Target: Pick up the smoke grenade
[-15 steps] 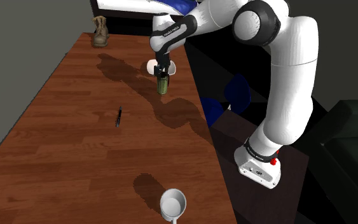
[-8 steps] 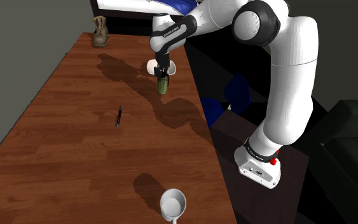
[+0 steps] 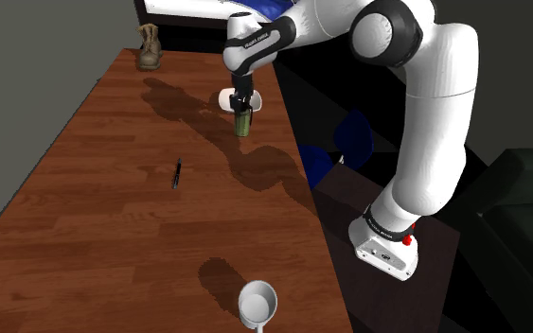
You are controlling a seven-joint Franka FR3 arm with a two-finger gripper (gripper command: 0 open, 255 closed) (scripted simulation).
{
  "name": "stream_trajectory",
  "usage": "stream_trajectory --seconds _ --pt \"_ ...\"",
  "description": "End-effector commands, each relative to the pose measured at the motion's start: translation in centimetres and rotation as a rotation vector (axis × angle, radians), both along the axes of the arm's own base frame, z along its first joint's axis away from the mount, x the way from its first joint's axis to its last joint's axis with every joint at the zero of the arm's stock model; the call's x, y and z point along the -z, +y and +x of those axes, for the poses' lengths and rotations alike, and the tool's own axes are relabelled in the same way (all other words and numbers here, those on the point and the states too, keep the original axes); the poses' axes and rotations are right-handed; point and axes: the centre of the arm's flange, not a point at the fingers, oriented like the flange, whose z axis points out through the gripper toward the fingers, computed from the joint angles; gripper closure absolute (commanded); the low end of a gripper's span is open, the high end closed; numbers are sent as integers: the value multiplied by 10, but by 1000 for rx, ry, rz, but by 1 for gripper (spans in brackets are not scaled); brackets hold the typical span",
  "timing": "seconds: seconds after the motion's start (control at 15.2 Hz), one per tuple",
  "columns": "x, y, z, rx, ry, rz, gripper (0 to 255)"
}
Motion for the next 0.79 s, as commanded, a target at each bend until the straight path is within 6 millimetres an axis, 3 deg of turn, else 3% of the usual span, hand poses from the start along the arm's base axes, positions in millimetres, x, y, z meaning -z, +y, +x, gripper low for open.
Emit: stream_trajectory --seconds 0.0,0.59,0.73 --pt "-11 1 0 0 0 0 255" --pt "-59 1 -1 0 0 0 255" --pt "-59 1 0 0 0 0 255"
